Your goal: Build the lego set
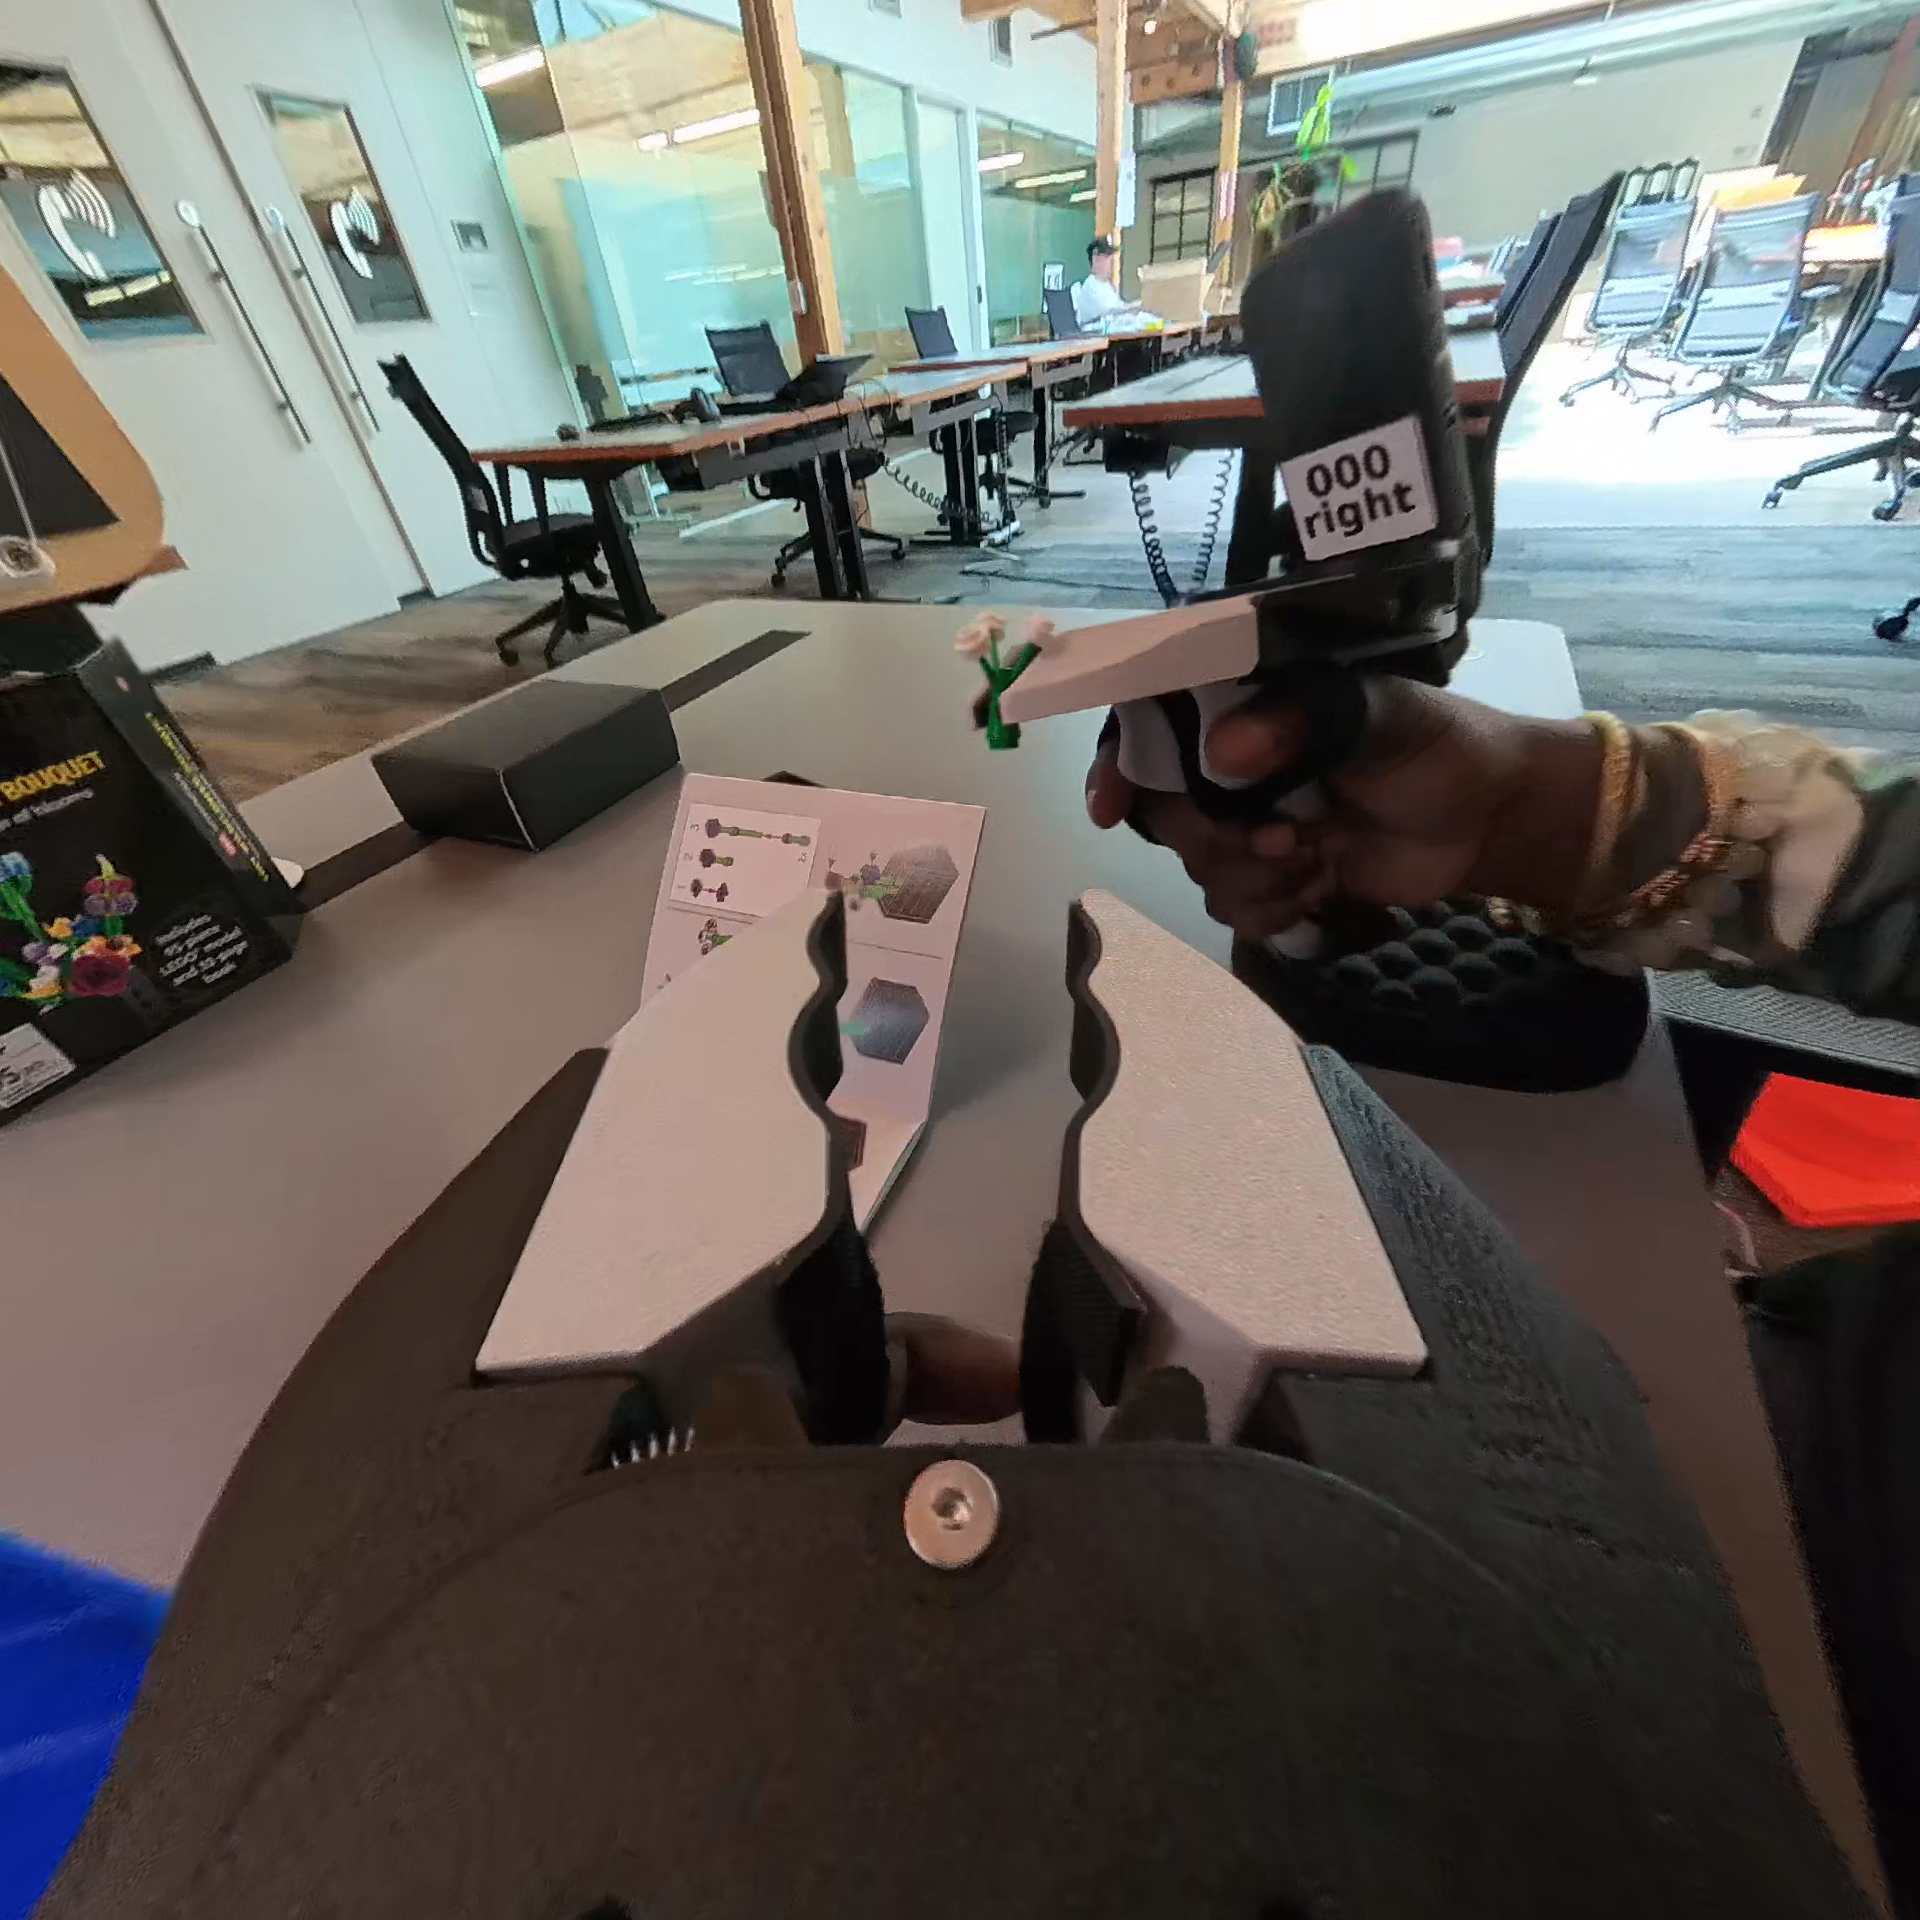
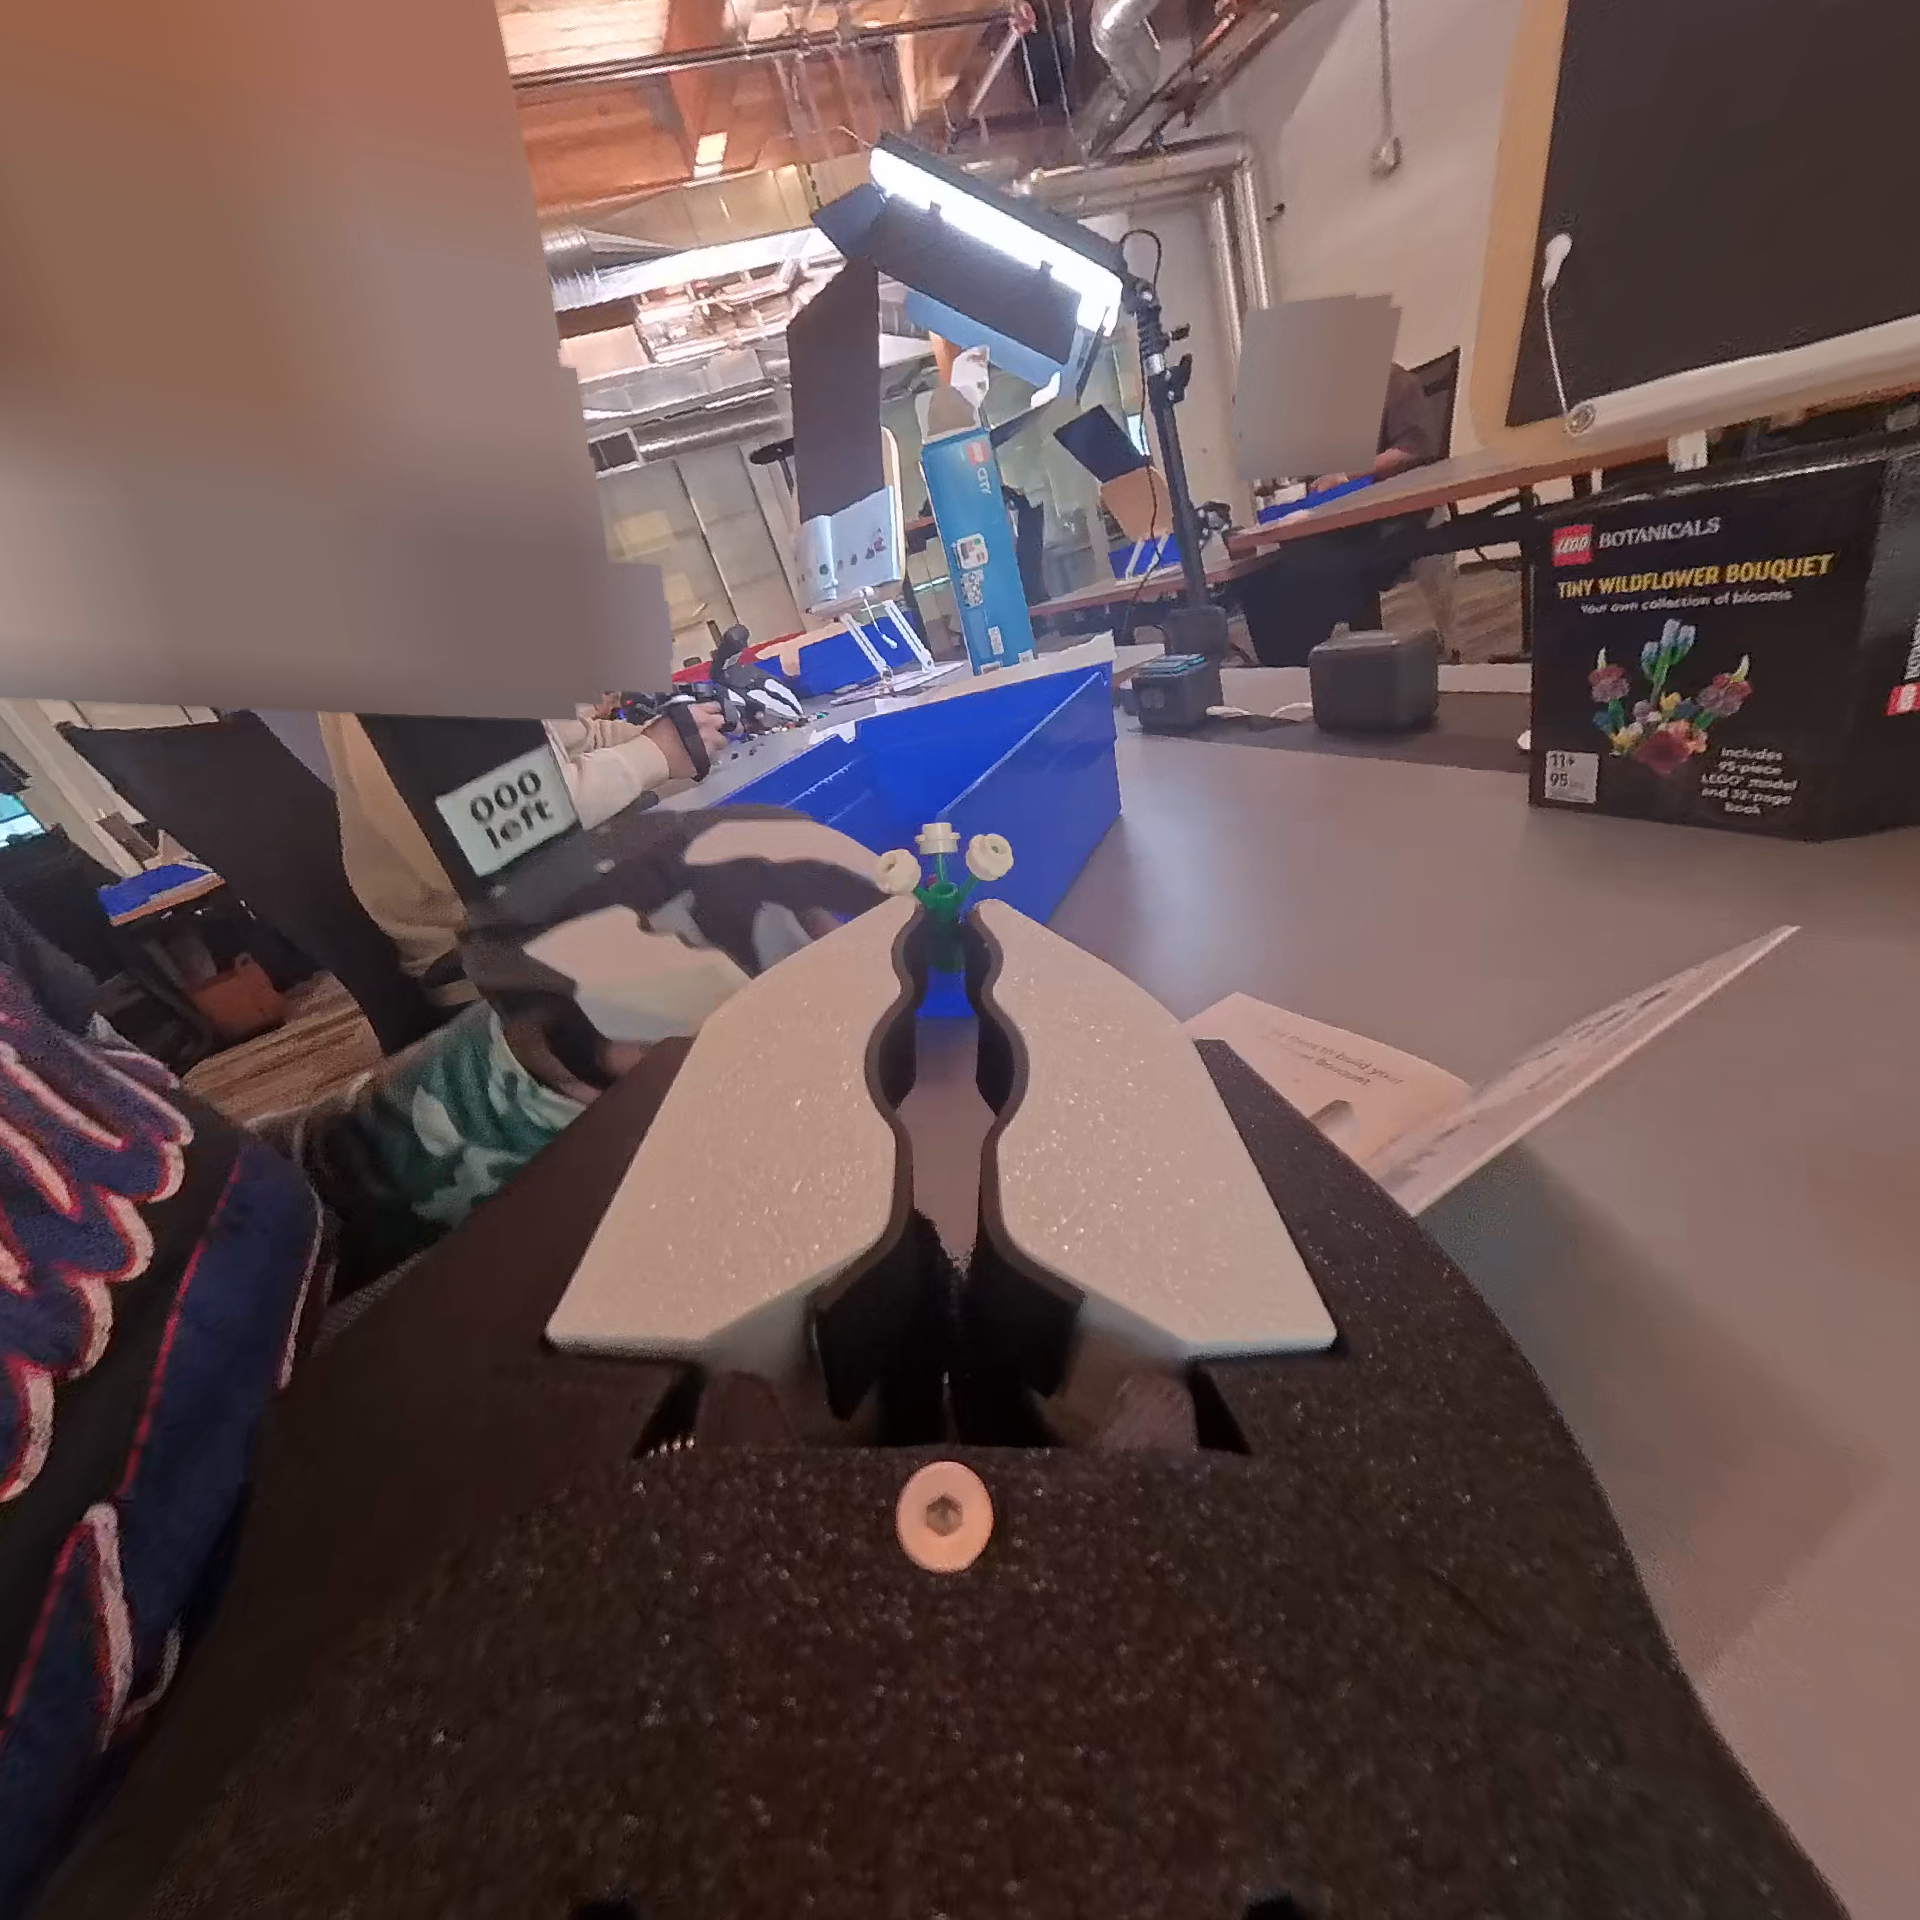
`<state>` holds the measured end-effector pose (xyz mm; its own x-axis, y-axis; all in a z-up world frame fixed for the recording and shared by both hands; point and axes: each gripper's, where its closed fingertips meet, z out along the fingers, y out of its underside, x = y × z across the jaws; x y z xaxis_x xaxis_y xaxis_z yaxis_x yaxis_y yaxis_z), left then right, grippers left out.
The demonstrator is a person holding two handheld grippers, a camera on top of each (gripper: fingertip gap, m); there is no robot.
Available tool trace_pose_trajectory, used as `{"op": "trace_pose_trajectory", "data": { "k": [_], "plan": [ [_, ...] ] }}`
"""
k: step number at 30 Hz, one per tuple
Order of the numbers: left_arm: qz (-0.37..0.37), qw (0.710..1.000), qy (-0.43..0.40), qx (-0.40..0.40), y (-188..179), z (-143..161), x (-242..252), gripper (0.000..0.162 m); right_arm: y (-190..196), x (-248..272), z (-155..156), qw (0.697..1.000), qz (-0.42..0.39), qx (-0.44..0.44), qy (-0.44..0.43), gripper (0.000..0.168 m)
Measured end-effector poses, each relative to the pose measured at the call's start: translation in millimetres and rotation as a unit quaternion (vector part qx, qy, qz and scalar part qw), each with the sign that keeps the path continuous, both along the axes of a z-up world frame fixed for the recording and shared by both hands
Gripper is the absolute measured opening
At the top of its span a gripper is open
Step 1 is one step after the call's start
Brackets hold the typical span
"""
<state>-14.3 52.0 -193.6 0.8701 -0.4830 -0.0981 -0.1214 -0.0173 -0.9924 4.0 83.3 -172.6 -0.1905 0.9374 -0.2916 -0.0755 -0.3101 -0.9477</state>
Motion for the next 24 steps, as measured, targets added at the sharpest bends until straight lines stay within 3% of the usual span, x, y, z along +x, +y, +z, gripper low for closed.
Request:
{"op": "trace_pose_trajectory", "data": {
  "k": [4,8,10,13,18,24],
  "plan": [
    [0.022,0.998,0.026,-0.043,-28,28,-36,0.042,6,10,0,1.0,0.014,-0.004,0.022,0.006],
    [0.106,0.968,0.143,-0.177,-62,29,-134,0.038,4,13,2,0.999,0.028,-0.01,0.04,0.006],
    [0.161,0.938,0.178,-0.249,-69,18,-194,0.025,4,13,2,0.999,0.029,-0.009,0.043,0.006],
    [0.182,0.9,0.146,-0.369,-62,-18,-250,0.011,4,14,3,0.998,0.031,-0.011,0.047,0.006],
    [0.174,0.836,0.183,-0.486,-40,-73,-287,0.01,8,18,4,0.998,0.016,-0.01,0.054,0.006],
    [0.141,0.817,0.169,-0.533,-35,-101,-284,0.006,11,19,4,0.998,0.012,-0.016,0.058,0.006]
  ]
}}
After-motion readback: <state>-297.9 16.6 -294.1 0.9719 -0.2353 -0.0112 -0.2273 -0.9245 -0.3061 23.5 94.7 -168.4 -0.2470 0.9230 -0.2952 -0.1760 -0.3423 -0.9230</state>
